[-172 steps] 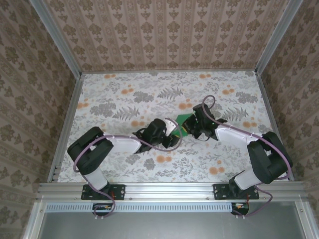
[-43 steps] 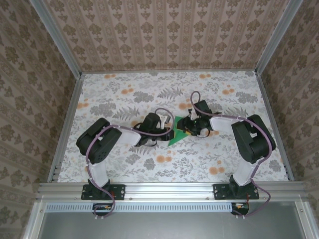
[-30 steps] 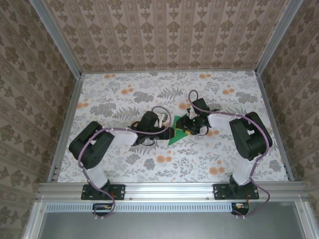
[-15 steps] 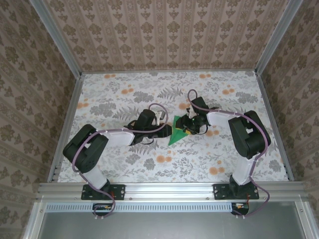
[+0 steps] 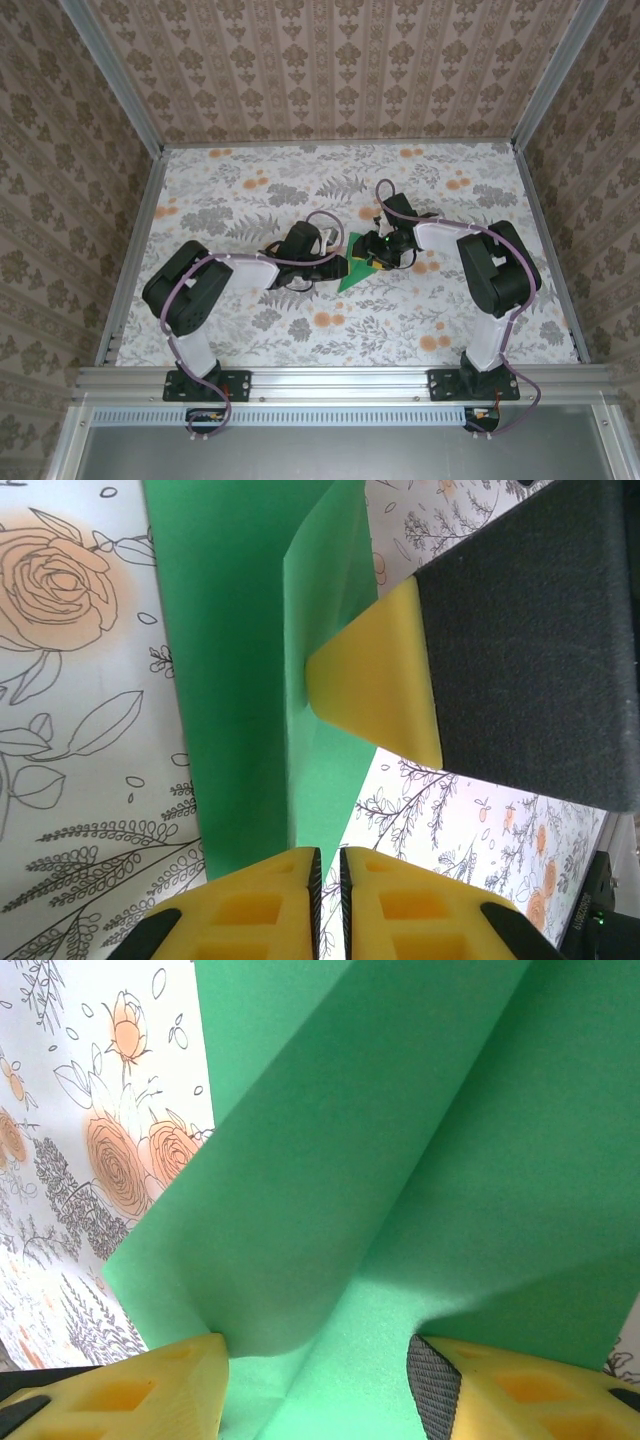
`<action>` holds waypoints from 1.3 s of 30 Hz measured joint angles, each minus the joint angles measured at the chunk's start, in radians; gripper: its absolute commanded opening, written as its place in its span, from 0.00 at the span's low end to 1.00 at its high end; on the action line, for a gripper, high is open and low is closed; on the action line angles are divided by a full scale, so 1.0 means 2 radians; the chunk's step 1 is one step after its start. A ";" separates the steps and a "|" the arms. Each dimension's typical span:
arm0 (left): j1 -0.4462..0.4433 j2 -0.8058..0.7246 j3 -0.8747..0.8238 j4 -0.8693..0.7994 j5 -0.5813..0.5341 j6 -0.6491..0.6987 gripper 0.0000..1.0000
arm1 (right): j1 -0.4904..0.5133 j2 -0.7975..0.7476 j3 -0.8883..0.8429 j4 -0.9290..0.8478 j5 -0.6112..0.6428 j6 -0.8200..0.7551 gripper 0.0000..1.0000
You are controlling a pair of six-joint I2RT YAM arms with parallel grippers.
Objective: Fold a paper plane with a square sheet of paper (pick it up from the middle)
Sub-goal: Fourth fold the wing at the center of the table.
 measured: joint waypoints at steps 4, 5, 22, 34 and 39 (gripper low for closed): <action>0.000 0.009 0.005 -0.009 -0.004 0.000 0.15 | 0.000 0.001 0.002 -0.003 0.001 -0.001 0.55; 0.000 0.011 0.006 -0.012 -0.005 0.000 0.15 | 0.000 0.002 0.002 -0.004 0.001 -0.002 0.55; 0.000 0.014 0.008 -0.026 -0.015 -0.001 0.18 | 0.004 0.010 0.015 -0.023 0.014 -0.003 0.53; 0.011 -0.028 -0.021 -0.004 -0.031 -0.018 0.36 | 0.004 0.000 -0.003 -0.001 0.019 0.005 0.48; 0.010 -0.021 -0.026 0.014 -0.031 -0.028 0.37 | 0.004 -0.004 -0.010 0.010 0.019 0.014 0.48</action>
